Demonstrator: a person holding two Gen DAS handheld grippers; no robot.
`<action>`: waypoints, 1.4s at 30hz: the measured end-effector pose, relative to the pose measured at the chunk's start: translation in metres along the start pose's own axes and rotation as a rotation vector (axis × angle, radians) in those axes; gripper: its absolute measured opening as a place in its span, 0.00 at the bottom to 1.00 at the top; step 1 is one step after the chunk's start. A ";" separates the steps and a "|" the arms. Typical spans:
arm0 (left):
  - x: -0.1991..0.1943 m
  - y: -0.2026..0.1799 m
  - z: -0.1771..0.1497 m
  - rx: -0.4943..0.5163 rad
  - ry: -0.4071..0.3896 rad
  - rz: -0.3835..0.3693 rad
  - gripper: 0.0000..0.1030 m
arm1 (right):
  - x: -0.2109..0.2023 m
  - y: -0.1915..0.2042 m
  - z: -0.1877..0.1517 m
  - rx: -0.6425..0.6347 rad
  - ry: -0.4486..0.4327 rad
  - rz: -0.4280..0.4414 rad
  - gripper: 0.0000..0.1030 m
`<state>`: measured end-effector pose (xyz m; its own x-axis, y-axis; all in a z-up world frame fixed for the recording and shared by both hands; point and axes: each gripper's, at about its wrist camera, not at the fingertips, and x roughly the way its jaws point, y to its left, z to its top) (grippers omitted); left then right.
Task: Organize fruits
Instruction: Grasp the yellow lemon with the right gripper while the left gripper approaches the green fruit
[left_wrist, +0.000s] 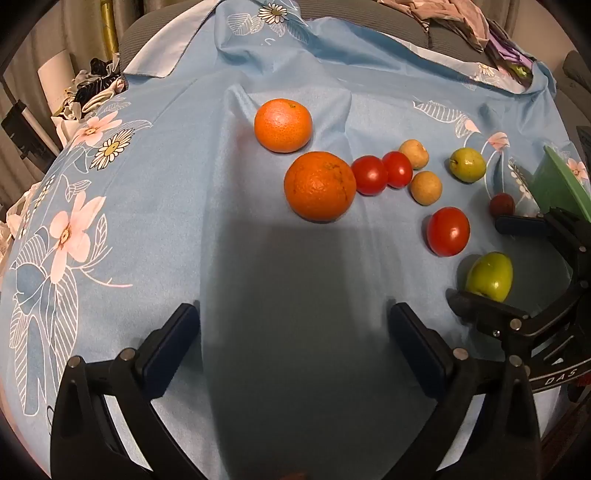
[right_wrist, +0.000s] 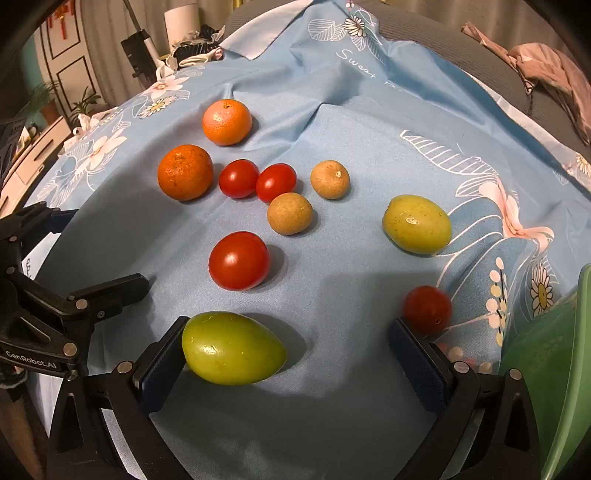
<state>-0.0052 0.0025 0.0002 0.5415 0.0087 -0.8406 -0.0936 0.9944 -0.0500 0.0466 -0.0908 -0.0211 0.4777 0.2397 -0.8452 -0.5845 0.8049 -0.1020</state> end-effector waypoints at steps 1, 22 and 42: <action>0.000 0.001 0.000 0.000 -0.001 -0.002 0.99 | -0.003 -0.004 -0.003 0.033 -0.066 0.056 1.00; -0.052 0.007 0.015 -0.113 -0.150 -0.136 0.78 | -0.097 -0.028 -0.007 0.272 -0.276 0.154 0.88; -0.008 -0.066 0.041 -0.023 0.035 -0.309 0.56 | -0.038 -0.079 0.054 0.389 -0.058 -0.025 0.43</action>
<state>0.0310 -0.0588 0.0329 0.5179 -0.2980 -0.8019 0.0521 0.9466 -0.3181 0.1104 -0.1343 0.0477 0.5316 0.2386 -0.8127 -0.2853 0.9539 0.0934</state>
